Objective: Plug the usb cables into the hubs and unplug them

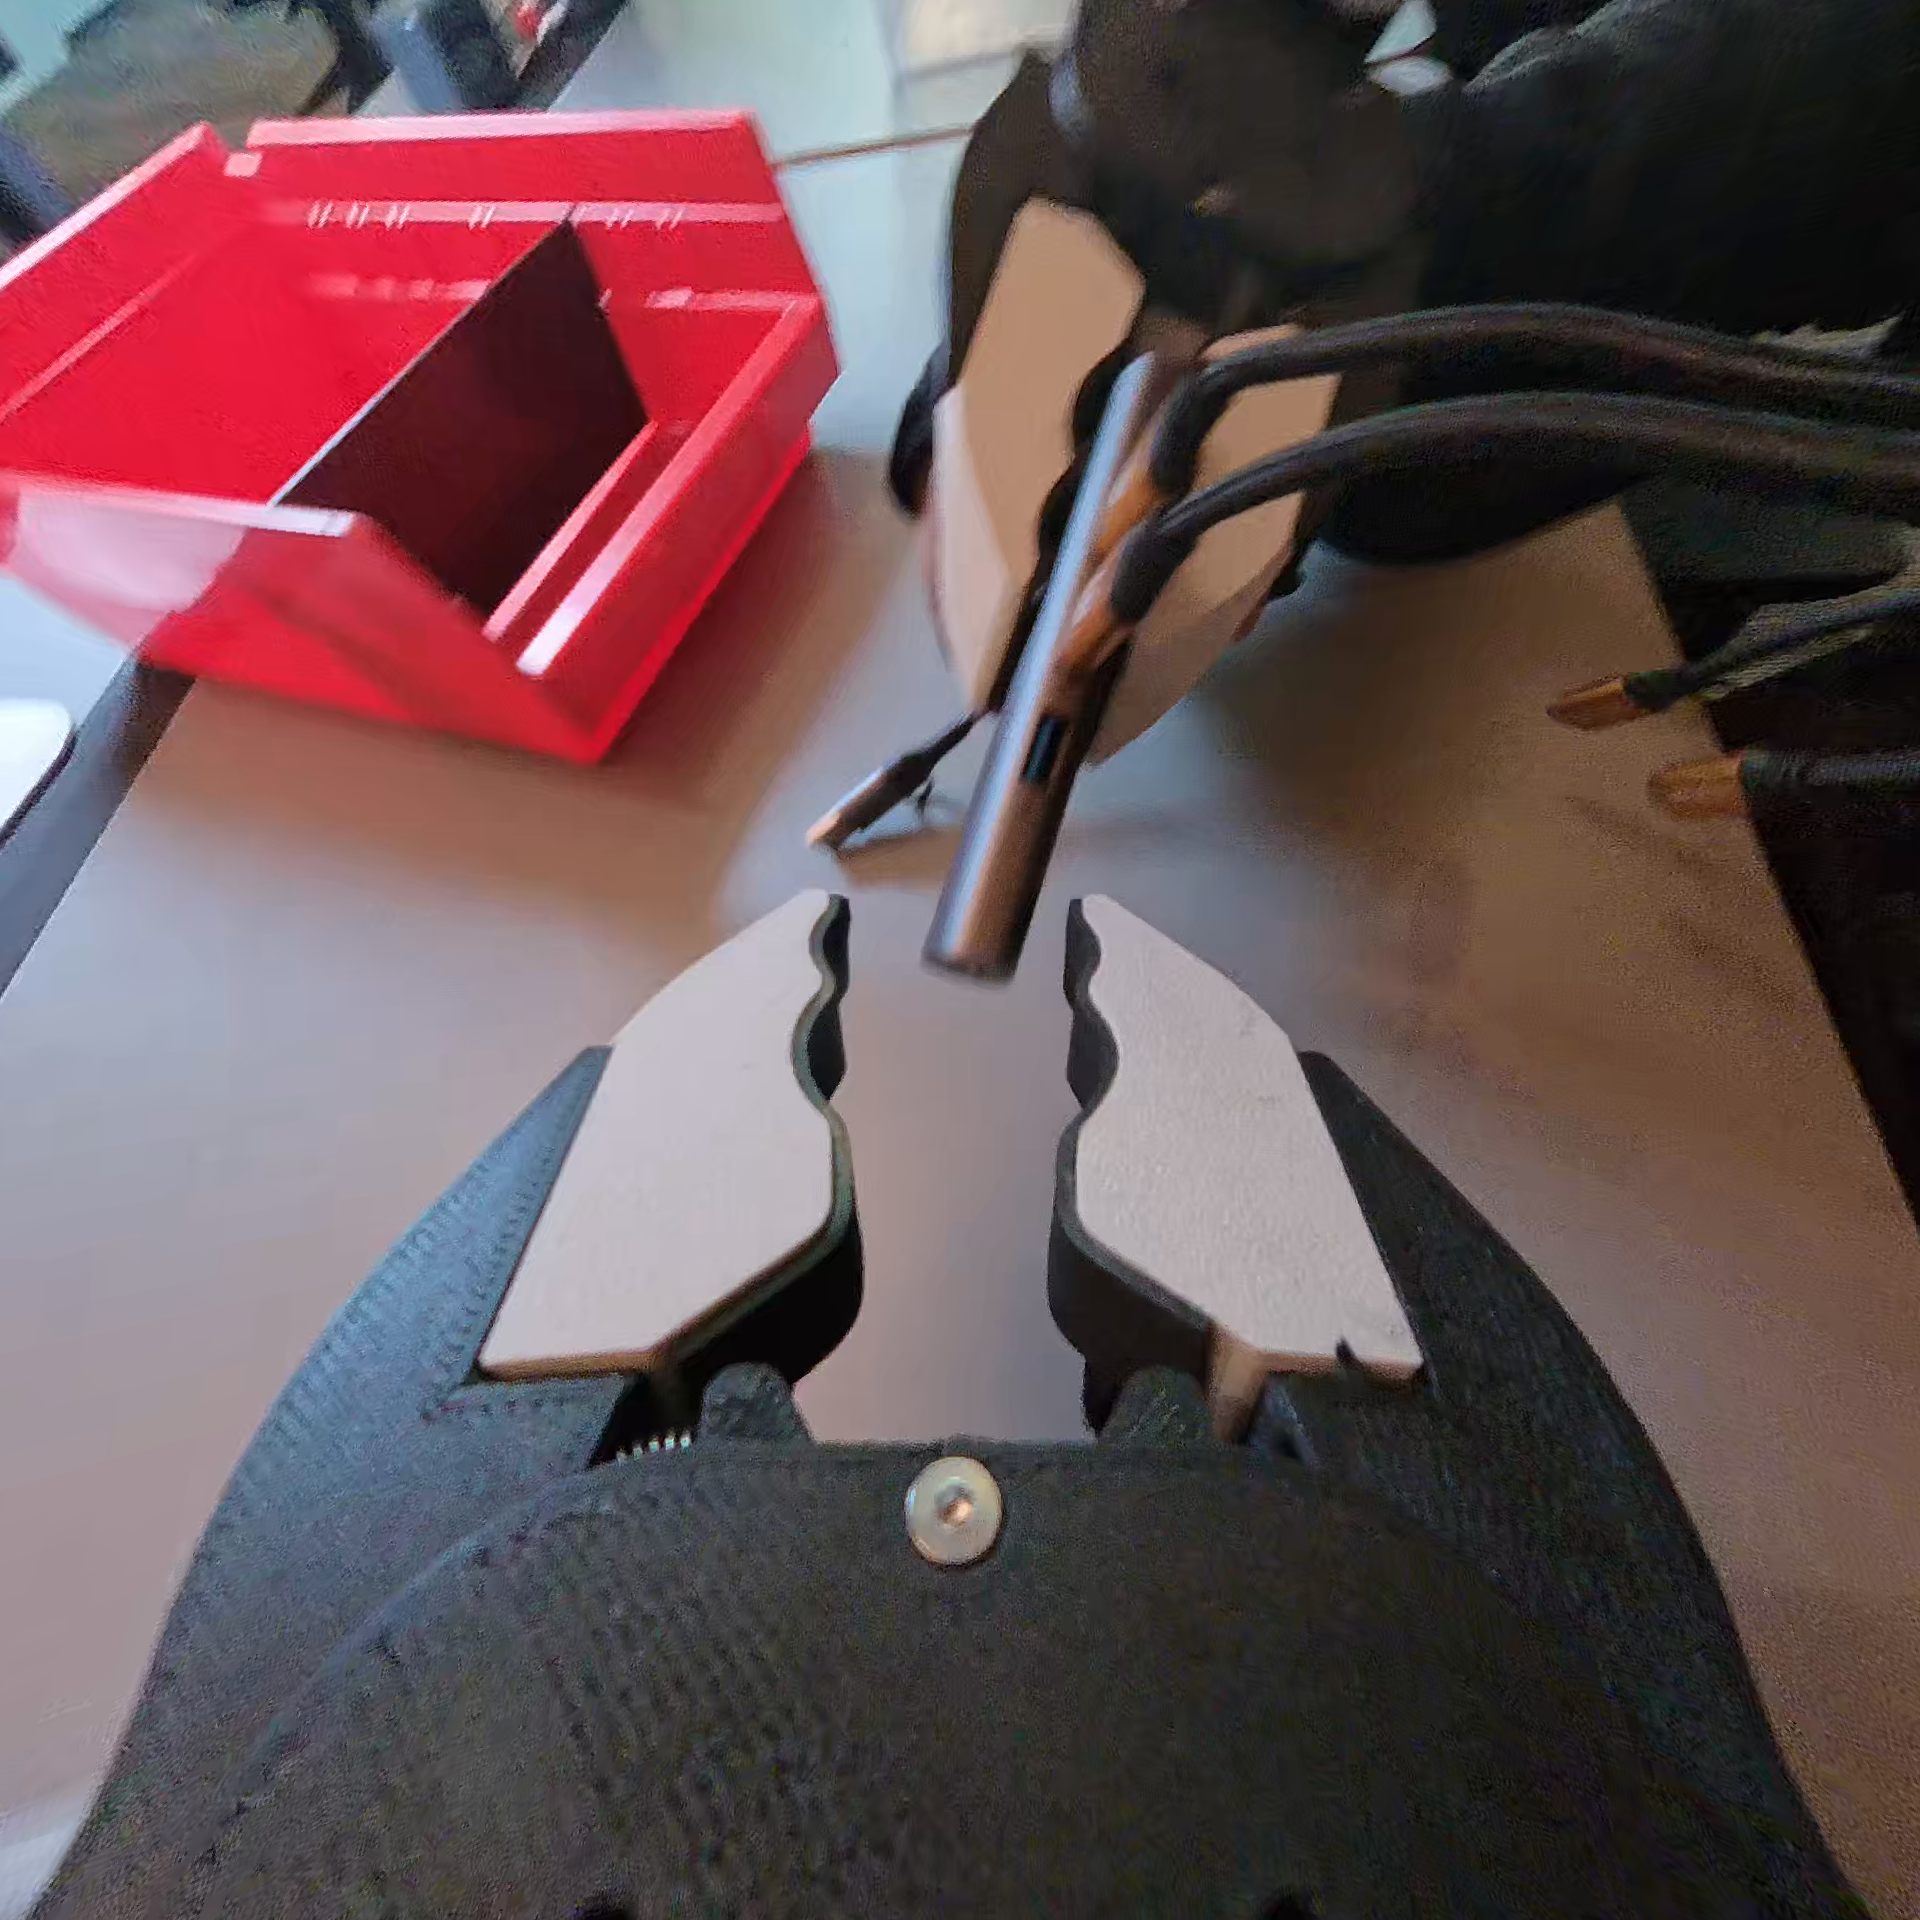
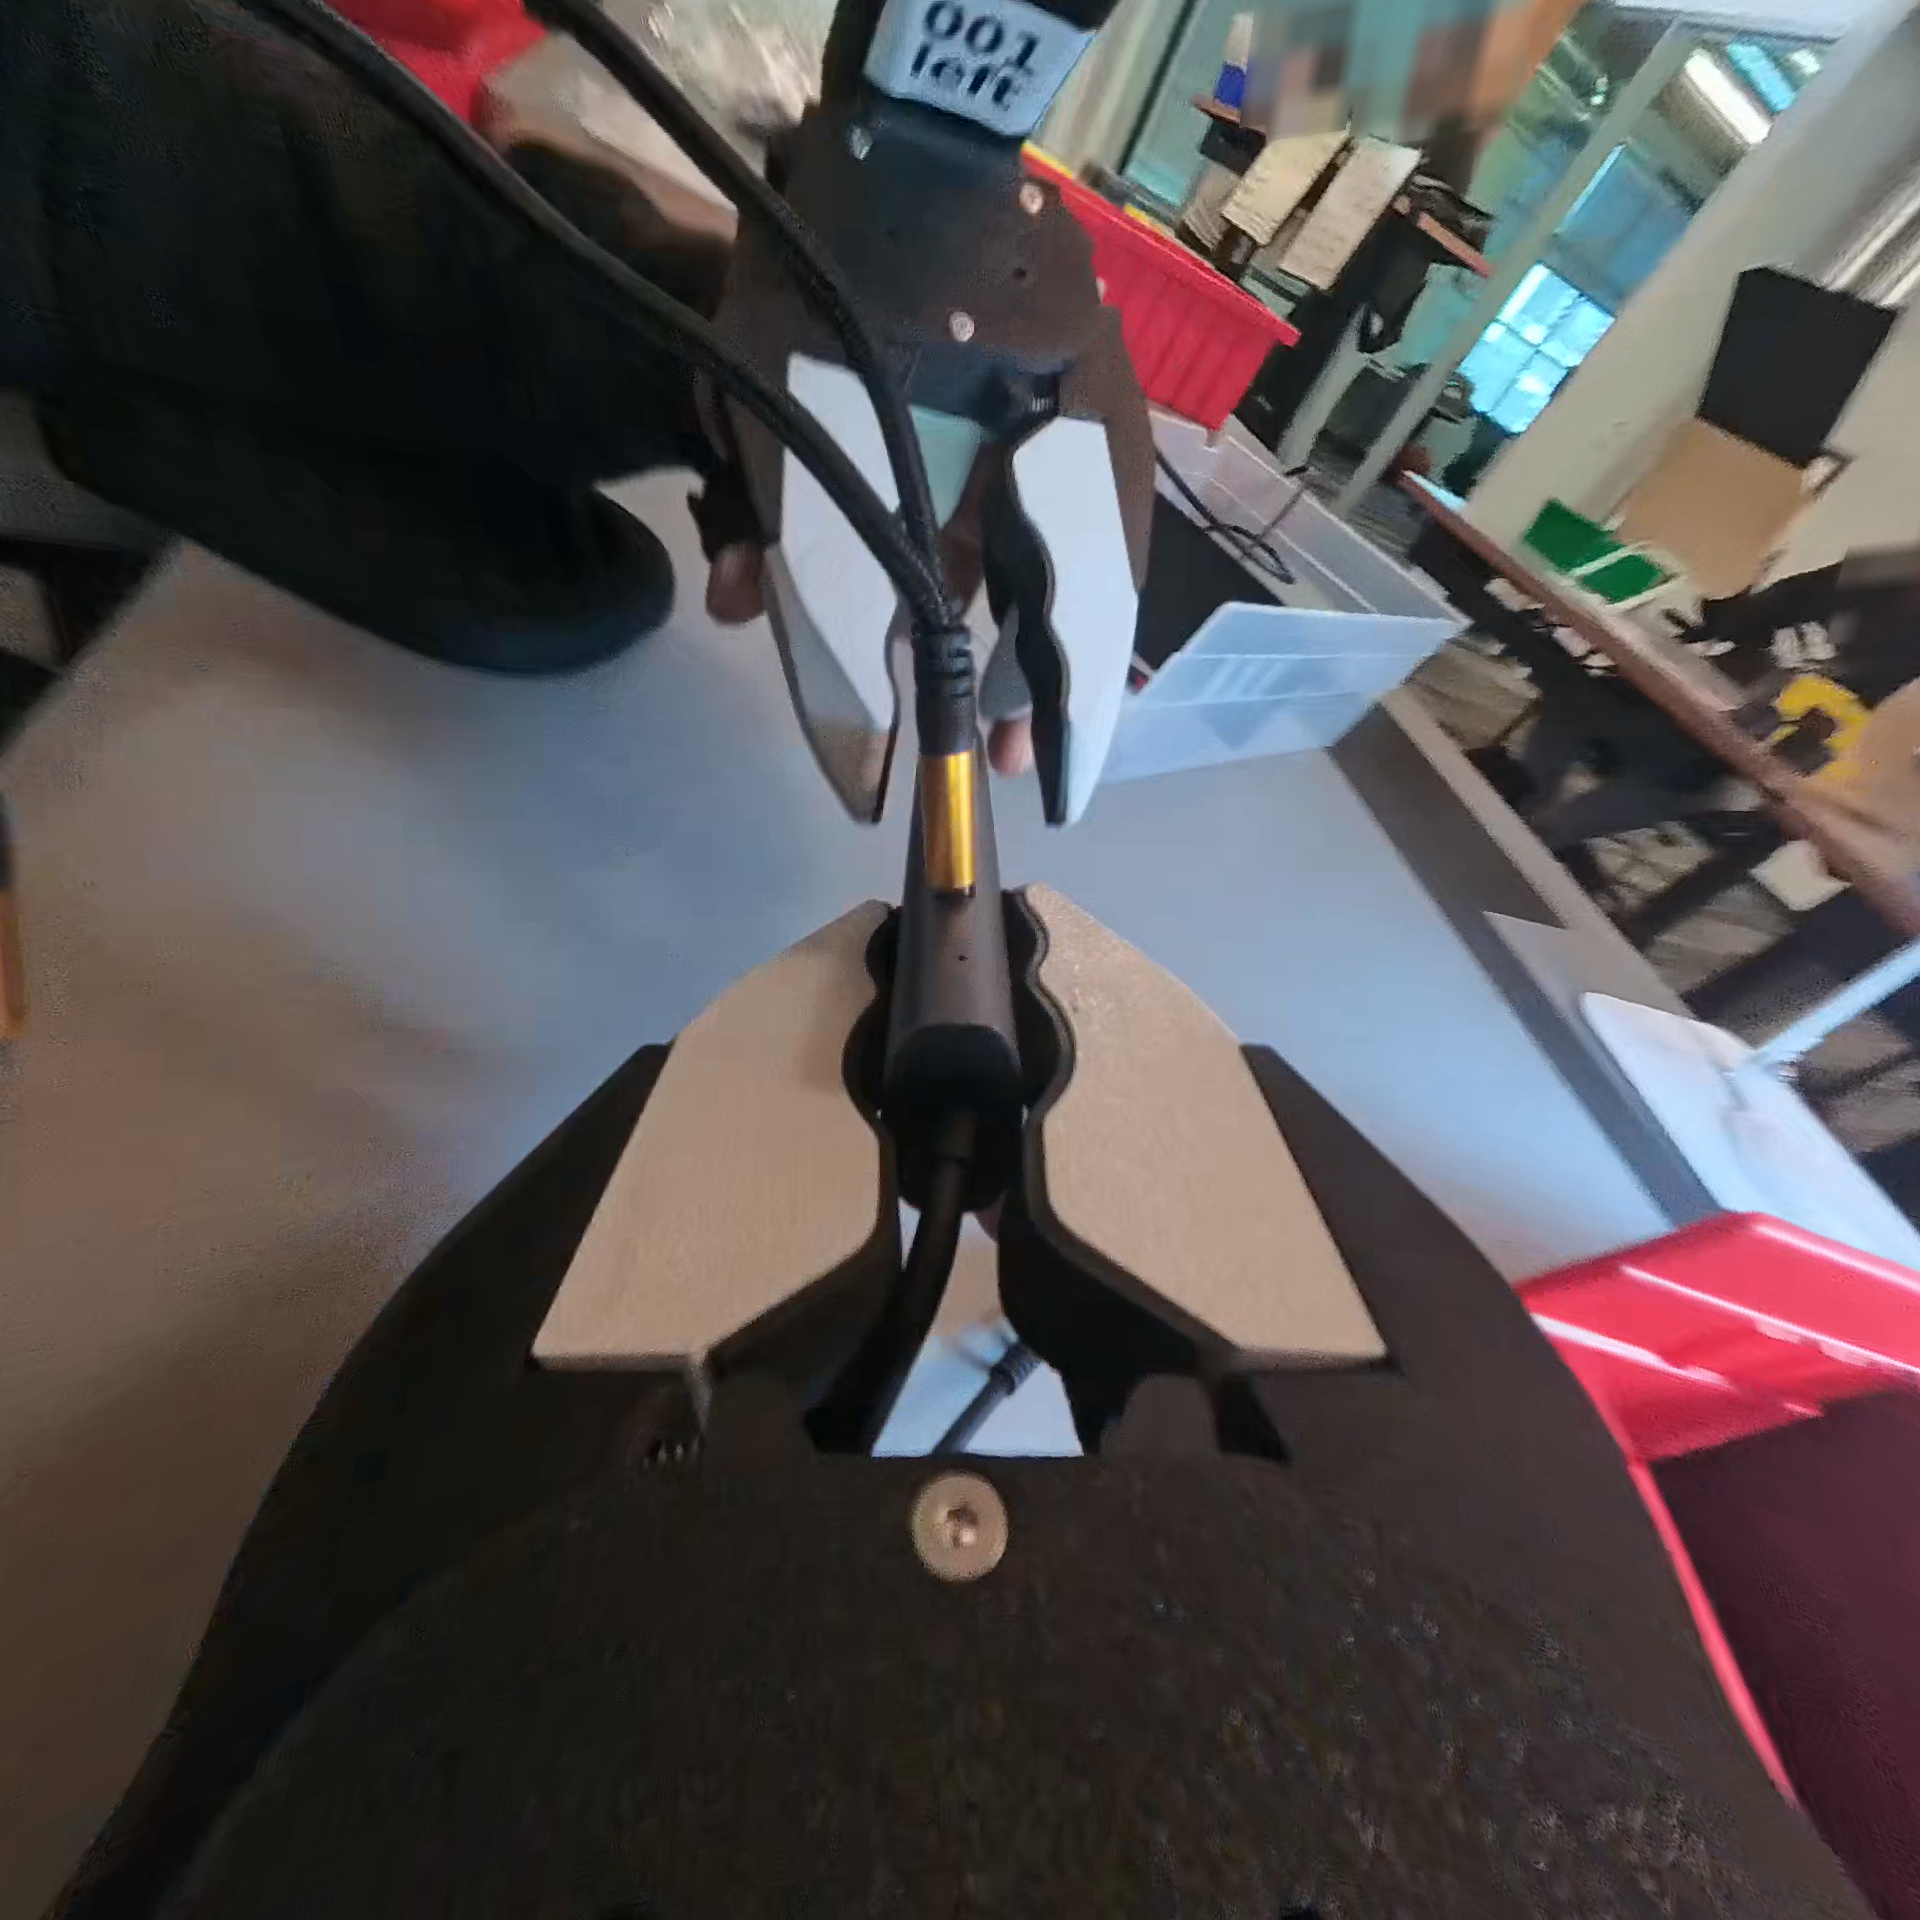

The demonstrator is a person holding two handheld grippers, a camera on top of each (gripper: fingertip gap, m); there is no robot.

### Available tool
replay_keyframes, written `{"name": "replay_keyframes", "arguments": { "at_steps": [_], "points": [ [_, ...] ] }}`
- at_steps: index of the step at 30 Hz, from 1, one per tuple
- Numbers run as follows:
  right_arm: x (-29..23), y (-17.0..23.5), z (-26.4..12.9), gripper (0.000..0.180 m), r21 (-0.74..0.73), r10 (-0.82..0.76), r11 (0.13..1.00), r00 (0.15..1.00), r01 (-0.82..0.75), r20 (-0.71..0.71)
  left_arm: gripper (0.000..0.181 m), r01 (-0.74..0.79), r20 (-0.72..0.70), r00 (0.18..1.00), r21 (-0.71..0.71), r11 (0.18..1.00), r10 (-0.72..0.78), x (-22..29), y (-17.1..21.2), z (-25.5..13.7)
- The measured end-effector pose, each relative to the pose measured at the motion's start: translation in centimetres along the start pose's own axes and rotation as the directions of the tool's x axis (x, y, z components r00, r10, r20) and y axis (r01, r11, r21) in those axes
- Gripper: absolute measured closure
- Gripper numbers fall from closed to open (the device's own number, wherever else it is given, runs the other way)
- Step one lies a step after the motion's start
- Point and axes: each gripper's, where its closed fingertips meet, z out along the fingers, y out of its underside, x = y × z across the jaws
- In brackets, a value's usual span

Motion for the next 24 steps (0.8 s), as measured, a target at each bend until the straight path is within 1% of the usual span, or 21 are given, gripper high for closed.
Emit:
{"name": "replay_keyframes", "arguments": {
  "at_steps": [1,2,4,5,7,8,9,12,13,14,16,18,20,21,23,24],
  "points": [
    [-0.3,-0.1,0.2,0.162,0.012,0.036,0.999,0.999,-0.037,0.028,0.148,-0.016,-0.017,1.0,0.027,1.0,0.017,0.7,-0.6,0.3],
    [-0.4,-0.2,0.3,0.162,0.015,0.072,0.997,0.996,-0.073,0.044,0.161,-0.03,-0.028,0.999,0.028,0.999,0.031,1.0,-0.7,0.5],
    [-0.4,0.1,0.4,0.161,0.003,0.131,0.991,0.989,-0.131,0.069,0.162,-0.015,-0.047,0.999,0.004,1.0,0.015,1.2,-0.3,0.5],
    [-0.2,0.2,0.5,0.155,-0.011,0.16,0.987,0.985,-0.16,0.067,0.163,0.013,-0.079,0.997,0.011,1.0,-0.012,1.4,-0.3,0.3],
    [0.5,0.7,0.2,0.141,-0.077,0.157,0.985,0.987,-0.153,0.039,0.163,0.072,-0.107,0.992,0.055,0.996,-0.066,1.1,-0.3,-0.3],
    [0.8,0.7,-0.1,0.137,-0.099,0.146,0.985,0.989,-0.142,0.035,0.163,0.094,-0.106,0.991,0.058,0.994,-0.087,0.8,0.0,-0.6],
    [1.0,0.4,-0.5,0.136,-0.106,0.147,0.984,0.988,-0.142,0.04,0.163,0.105,-0.096,0.99,0.055,0.993,-0.099,0.4,0.3,-0.8],
    [1.3,-0.2,-1.0,0.137,-0.151,0.152,0.978,0.986,-0.142,0.062,0.164,0.12,-0.091,0.989,0.064,0.991,-0.114,0.0,0.7,-1.3],
    [1.3,-0.1,-0.9,0.14,-0.182,0.144,0.975,0.987,-0.13,0.067,0.164,0.119,-0.092,0.989,0.066,0.991,-0.112,0.0,0.6,-1.3],
    [1.5,0.0,-0.8,0.156,-0.216,0.117,0.971,0.991,-0.102,0.06,0.164,0.112,-0.085,0.991,0.062,0.992,-0.107,-0.1,0.5,-1.3],
    [1.7,-0.5,-0.9,0.161,-0.255,0.04,0.967,0.996,-0.02,0.076,0.162,0.102,-0.057,0.994,0.074,0.992,-0.097,-0.4,0.3,-1.5],
    [2.5,-1.9,-1.6,0.161,-0.29,0.0,0.957,0.996,0.027,0.095,0.161,0.163,-0.055,0.986,0.135,0.977,-0.156,-0.8,-0.7,-2.0],
    [4.9,-3.9,-3.0,0.161,-0.326,-0.062,0.942,0.996,0.08,0.066,0.143,0.231,-0.035,0.973,0.182,0.956,-0.228,-1.9,-1.2,-2.9],
    [6.4,-5.0,-3.9,0.161,-0.344,-0.071,0.935,0.996,0.084,0.05,0.14,0.261,-0.021,0.965,0.219,0.94,-0.263,-2.7,-1.3,-3.4],
    [10.4,-7.0,-6.2,0.162,-0.391,-0.109,0.916,0.994,0.094,-0.016,0.14,0.323,-0.016,0.943,0.288,0.902,-0.332,-3.8,-1.4,-4.3],
    [12.6,-7.9,-7.4,0.162,-0.413,-0.133,0.905,0.99,0.099,-0.054,0.14,0.344,-0.01,0.934,0.3,0.89,-0.358,-4.2,-1.2,-4.5]
  ]
}}
